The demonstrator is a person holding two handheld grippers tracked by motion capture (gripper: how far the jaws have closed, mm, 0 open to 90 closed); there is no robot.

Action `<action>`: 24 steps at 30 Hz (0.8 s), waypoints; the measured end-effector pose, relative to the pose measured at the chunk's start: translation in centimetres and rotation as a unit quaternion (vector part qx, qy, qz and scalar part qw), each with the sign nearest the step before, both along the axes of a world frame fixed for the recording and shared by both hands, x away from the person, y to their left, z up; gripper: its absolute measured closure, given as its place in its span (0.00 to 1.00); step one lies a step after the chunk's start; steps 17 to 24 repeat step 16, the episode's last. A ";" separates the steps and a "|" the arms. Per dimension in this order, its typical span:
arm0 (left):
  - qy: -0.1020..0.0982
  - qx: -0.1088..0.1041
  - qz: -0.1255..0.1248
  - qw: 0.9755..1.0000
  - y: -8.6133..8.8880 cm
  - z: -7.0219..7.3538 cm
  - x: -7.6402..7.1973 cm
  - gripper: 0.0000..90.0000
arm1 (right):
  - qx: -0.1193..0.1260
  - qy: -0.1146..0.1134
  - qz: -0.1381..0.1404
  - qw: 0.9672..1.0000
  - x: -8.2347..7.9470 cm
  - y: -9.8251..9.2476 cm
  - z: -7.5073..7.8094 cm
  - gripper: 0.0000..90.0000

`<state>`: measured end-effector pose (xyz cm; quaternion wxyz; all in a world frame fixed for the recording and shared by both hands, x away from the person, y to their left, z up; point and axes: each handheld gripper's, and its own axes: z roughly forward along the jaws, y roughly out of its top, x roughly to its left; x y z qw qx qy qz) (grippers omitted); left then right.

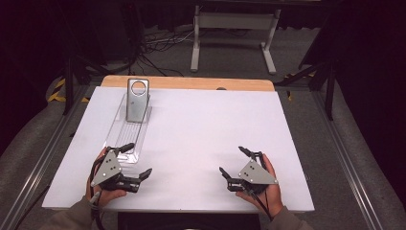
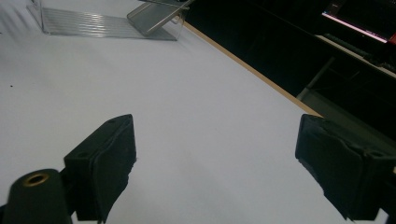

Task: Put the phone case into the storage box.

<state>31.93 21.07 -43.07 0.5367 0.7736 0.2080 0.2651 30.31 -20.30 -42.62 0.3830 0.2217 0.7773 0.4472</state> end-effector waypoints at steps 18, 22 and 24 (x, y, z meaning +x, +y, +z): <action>0.001 0.009 -0.004 1.000 -0.6 -0.1 0.3 0.04 | -0.004 0.021 -0.005 1.000 0.8 -0.5 -0.5 0.15; 0.001 0.009 -0.004 1.000 -0.6 -0.1 0.3 0.04 | -0.004 0.021 -0.005 1.000 0.8 -0.5 -0.5 0.15; 0.001 0.009 -0.004 1.000 -0.6 -0.1 0.3 0.04 | -0.004 0.021 -0.005 1.000 0.8 -0.5 -0.5 0.15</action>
